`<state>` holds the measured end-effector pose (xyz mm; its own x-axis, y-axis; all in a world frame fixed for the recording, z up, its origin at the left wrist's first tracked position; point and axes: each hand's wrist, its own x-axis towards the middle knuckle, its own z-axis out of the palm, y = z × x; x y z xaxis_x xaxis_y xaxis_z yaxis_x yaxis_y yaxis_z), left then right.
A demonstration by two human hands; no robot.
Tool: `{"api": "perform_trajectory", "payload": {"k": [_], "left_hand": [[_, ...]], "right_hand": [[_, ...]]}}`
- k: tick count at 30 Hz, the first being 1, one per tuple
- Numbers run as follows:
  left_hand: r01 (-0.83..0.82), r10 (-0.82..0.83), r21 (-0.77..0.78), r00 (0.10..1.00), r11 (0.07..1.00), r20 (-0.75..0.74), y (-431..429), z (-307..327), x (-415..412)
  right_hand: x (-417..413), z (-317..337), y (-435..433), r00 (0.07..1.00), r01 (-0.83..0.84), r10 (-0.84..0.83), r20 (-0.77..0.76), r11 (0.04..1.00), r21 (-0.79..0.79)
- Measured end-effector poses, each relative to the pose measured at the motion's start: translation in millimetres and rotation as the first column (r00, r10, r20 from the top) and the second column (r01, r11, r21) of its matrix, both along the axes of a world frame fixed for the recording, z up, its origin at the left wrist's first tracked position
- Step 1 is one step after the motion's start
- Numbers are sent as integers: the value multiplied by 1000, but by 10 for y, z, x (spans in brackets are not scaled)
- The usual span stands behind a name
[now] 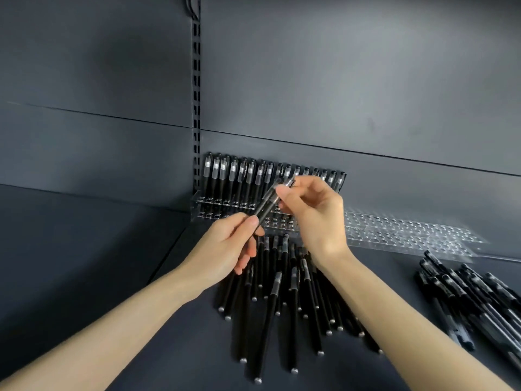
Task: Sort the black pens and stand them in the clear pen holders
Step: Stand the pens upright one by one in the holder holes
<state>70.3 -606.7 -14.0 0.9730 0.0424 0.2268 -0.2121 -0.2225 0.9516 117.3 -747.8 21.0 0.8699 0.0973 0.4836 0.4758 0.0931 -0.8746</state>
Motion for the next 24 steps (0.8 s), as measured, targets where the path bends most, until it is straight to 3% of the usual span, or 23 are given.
{"api": "perform_trajectory", "payload": {"k": [3,5,9,14,24], "left_hand": [[-171,157,147,982,974,105,182,-35,262],[-291,255,202,949,935,188,301,-46,419],[-282,246,138,942,950,230,410,-68,603],[-232,221,16,943,973,249,424,-125,596],[-213,222,-67,957,975,187,425,-194,631]], "right_hand": [[191,128,63,995,102,-101,-20,989,106],[317,200,74,977,211,-213,19,974,86],[561,227,147,890,422,-402,217,905,-58],[728,148,264,817,522,-435,379,837,-166],[925,80,302,807,534,-382,450,797,-282]]}}
